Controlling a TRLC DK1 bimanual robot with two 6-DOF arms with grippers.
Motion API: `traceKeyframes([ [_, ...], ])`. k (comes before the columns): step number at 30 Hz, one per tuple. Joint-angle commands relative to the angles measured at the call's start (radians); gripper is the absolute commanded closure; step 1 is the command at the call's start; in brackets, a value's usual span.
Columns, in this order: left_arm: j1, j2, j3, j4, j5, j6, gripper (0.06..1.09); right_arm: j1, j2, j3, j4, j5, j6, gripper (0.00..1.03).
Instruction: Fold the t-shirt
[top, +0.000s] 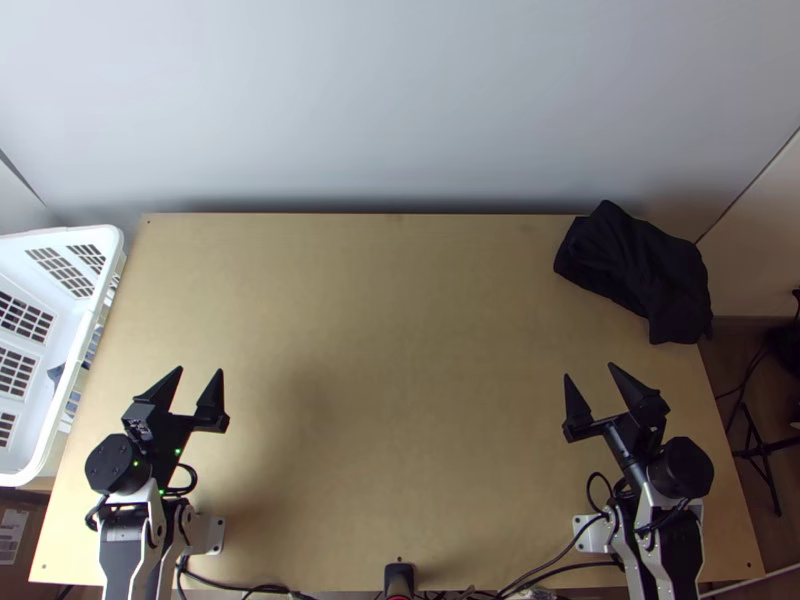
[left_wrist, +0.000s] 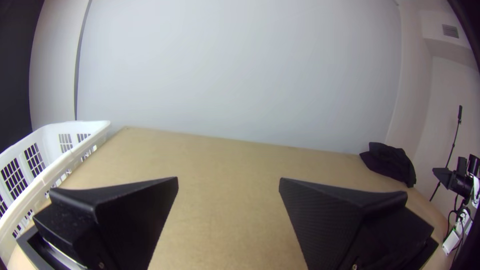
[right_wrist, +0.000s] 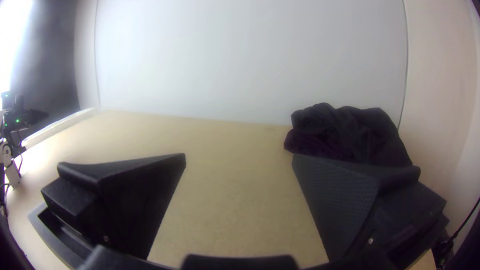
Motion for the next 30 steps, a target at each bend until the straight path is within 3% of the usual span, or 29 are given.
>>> traceKeyframes([
  [1,0.0,0.001,0.0,0.0,0.0,0.0,0.1,0.0,0.0,0.0,0.0,0.0,-0.001,0.04],
  [30,-0.025,-0.001,0.002,0.007,0.0,-0.001,0.1,0.014,-0.001,0.005,0.02,0.0,0.0,0.04],
])
